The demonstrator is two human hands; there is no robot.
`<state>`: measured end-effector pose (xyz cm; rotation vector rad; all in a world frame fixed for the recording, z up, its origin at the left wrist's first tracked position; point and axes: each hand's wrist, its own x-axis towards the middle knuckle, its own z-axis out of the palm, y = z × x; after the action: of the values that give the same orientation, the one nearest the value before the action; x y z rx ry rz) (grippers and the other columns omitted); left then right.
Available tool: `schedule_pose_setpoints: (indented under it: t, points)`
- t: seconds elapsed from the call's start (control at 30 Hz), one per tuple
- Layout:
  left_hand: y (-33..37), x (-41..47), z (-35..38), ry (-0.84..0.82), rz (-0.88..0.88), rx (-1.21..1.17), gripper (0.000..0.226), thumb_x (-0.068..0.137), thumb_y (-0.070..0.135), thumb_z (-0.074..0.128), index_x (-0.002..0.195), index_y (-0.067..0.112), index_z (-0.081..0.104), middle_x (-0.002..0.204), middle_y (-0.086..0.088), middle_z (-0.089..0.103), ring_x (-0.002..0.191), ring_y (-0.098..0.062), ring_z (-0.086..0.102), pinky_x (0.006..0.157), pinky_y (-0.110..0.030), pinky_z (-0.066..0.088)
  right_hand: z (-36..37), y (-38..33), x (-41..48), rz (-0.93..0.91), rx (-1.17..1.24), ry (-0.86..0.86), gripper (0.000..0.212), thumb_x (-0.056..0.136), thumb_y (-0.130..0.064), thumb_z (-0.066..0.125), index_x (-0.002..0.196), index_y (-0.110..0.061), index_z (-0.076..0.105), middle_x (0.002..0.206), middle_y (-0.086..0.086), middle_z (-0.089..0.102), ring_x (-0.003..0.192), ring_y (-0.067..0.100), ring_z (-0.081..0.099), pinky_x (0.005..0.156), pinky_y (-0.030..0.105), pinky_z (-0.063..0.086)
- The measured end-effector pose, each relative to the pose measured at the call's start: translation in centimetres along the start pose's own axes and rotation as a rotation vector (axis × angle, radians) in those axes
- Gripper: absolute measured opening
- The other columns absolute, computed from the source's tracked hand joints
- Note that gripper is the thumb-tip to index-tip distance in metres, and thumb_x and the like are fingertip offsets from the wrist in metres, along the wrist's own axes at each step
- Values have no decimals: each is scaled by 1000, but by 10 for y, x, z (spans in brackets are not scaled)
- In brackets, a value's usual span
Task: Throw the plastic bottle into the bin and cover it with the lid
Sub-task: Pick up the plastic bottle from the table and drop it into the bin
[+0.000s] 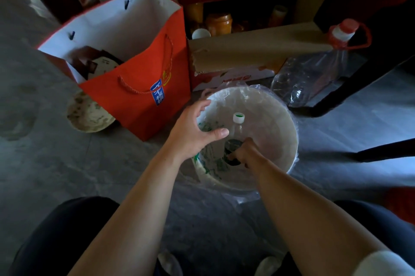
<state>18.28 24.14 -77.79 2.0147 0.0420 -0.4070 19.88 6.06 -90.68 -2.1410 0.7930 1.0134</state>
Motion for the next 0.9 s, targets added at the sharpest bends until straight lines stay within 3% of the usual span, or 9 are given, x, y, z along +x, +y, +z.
schedule_pose_setpoints:
  t: [0.37, 0.43, 0.6, 0.73, 0.9]
  points:
    - [-1, -3, 6, -17, 11, 20, 81, 69, 45, 79, 140, 35, 40, 148, 5, 42, 136, -10, 37, 112, -35, 33, 0, -4, 3, 18, -53, -10, 99, 76, -30, 83, 150, -1, 24, 141, 19, 50, 123, 35, 56, 93, 38, 49]
    - [0, -3, 8, -20, 25, 20, 80, 71, 42, 79, 140, 33, 40, 148, 5, 41, 136, -9, 36, 110, -31, 31, 1, -4, 4, 14, -34, -1, 100, 77, -27, 83, 152, -1, 22, 143, 18, 48, 125, 34, 54, 98, 38, 48]
    - [7, 1, 13, -25, 29, 33, 79, 73, 39, 79, 141, 31, 40, 149, 5, 40, 136, -10, 36, 103, -25, 29, -7, -8, -4, 25, -1, -13, 116, 82, -25, 78, 156, -4, -8, 152, 22, 36, 132, 35, 48, 107, 41, 44]
    - [31, -8, 5, -31, 15, 60, 77, 72, 38, 80, 139, 28, 43, 147, 3, 42, 135, -12, 38, 103, -25, 29, -30, -13, -46, -114, 57, 106, 80, 88, -17, 69, 151, -2, 21, 142, 23, 49, 125, 37, 54, 102, 41, 48]
    - [112, -57, -42, -77, -53, 193, 80, 70, 39, 81, 139, 25, 43, 144, -3, 44, 134, -21, 39, 108, -33, 34, -92, -27, -177, -168, -68, 185, 70, 91, -10, 58, 152, -8, 24, 146, 21, 49, 129, 40, 51, 101, 44, 46]
